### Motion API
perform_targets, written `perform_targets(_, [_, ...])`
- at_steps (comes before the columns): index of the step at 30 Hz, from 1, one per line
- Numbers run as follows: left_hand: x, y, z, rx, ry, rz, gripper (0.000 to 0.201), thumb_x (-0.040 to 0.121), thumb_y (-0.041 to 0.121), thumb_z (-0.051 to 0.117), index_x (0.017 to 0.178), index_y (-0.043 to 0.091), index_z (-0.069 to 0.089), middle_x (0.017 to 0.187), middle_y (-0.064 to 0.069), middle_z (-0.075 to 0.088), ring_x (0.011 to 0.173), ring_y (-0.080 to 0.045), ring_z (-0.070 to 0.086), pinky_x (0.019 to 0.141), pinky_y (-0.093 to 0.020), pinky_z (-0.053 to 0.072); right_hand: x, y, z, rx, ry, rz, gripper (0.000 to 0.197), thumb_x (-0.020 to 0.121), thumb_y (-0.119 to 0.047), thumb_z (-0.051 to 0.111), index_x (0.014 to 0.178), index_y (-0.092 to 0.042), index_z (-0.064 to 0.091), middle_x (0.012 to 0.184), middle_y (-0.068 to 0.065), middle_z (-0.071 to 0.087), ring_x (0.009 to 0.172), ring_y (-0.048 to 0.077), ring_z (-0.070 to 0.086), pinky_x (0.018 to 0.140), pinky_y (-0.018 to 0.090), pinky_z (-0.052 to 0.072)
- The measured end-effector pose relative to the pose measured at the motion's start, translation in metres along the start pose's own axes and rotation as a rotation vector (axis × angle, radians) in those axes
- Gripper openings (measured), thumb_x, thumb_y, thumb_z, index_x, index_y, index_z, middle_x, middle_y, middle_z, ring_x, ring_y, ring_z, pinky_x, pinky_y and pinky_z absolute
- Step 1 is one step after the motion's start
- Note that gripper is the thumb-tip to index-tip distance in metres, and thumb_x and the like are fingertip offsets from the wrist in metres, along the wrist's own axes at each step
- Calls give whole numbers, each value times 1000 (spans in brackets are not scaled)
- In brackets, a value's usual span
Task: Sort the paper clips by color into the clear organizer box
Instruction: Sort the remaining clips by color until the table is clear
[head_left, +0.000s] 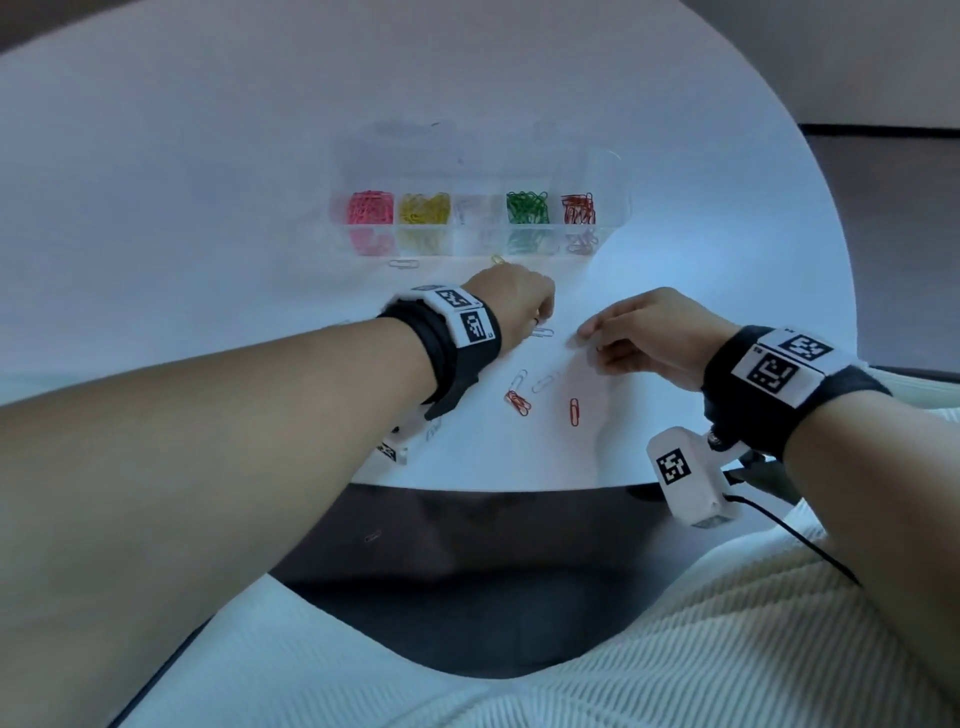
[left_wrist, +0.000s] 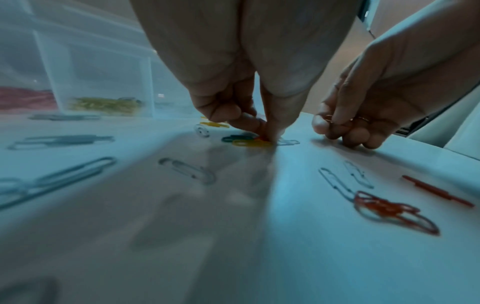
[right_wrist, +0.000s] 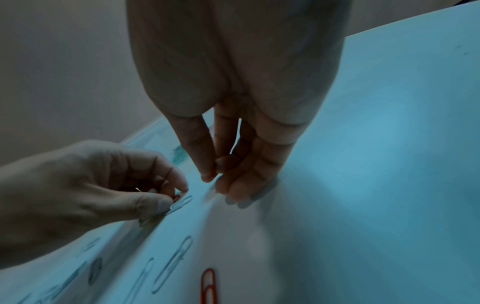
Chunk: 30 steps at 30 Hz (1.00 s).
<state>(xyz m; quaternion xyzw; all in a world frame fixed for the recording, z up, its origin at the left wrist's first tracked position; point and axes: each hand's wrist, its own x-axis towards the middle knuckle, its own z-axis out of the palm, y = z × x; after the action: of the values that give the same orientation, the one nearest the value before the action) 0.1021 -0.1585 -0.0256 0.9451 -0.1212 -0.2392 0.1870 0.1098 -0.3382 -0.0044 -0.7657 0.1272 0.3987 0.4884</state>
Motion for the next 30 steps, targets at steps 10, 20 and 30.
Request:
perform_targets(10, [-15, -2, 4, 29, 62, -57, 27, 97, 5, 47, 120, 17, 56, 121, -8, 48, 108, -29, 51, 93, -36, 41, -11, -3, -8, 75, 17, 6, 19, 85, 9, 46, 73, 1, 59, 78, 13, 55, 54, 21, 56, 51, 26, 49])
perform_targets(20, [-70, -17, -15, -642, 365, -316, 34, 95, 1, 40, 96, 20, 69, 90, 1, 65, 72, -8, 58, 56, -17, 42, -24, -2, 0, -79, -3, -94, 22, 74, 4, 43, 56, -7, 53, 68, 12, 44, 56, 22, 37, 50, 26, 30])
perform_targets(30, [-95, 17, 17, -34, -28, -64, 20, 90, 35, 54, 108, 30, 62, 80, 6, 59, 89, -22, 57, 70, -27, 39, -33, 8, 26, -978, 94, -35, 34, 68, -46, 84, 80, -19, 69, 80, 0, 69, 75, 18, 64, 59, 24, 44])
